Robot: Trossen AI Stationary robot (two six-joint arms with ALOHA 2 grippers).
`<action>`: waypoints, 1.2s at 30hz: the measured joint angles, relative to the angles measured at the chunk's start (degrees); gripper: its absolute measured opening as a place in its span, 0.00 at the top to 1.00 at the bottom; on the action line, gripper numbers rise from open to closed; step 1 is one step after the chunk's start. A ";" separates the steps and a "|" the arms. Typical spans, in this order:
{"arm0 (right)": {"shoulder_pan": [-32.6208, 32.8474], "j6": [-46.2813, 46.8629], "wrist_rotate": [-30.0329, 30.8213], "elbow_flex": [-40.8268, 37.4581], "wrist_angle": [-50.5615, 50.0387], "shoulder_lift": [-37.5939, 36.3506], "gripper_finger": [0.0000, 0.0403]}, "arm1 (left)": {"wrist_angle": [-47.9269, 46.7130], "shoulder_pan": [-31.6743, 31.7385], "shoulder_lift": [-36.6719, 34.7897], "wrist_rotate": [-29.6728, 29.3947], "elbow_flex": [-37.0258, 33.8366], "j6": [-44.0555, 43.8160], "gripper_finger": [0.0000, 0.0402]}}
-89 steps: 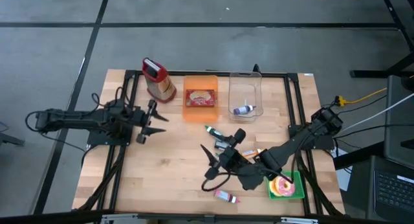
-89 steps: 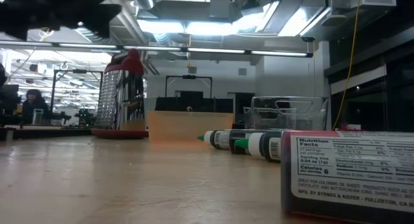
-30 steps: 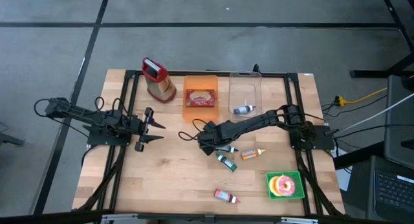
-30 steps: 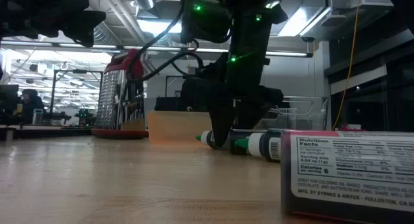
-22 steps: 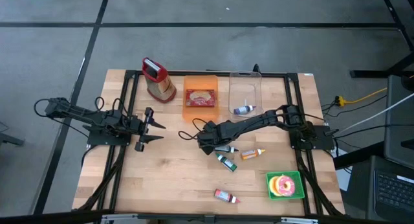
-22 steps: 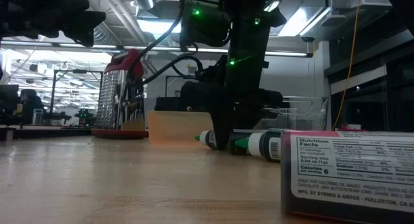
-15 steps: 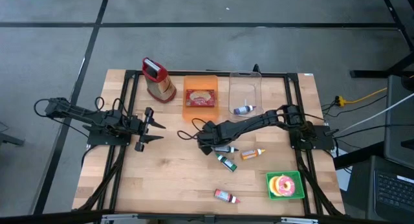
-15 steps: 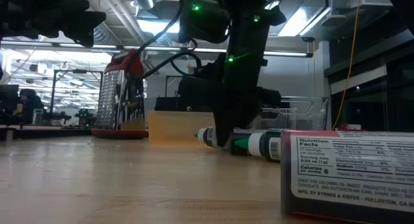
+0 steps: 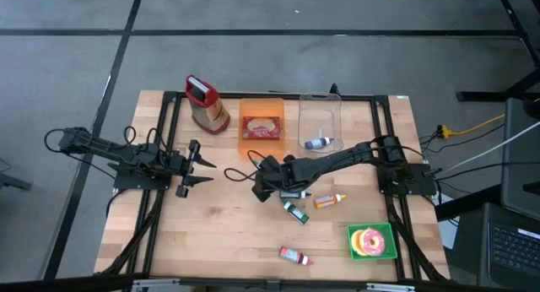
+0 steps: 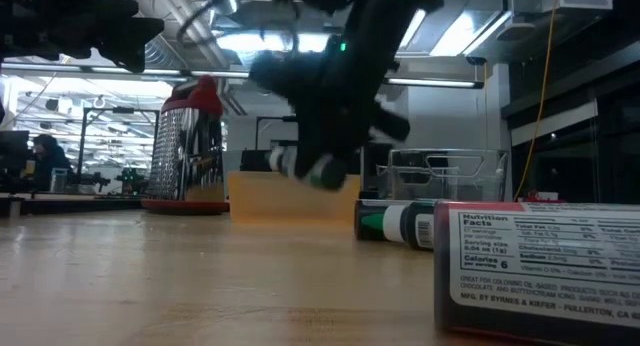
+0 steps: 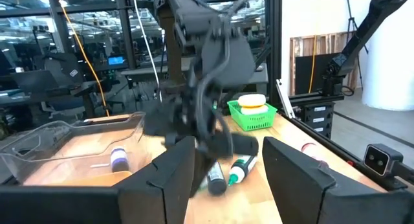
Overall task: Pick & Place Food Item
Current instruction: Put the top green food coloring into the transparent bin
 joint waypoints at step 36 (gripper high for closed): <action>-12.42 18.85 23.73 -11.93 -34.11 -18.93 0.65 | -0.50 0.00 0.01 0.62 0.00 0.07 0.56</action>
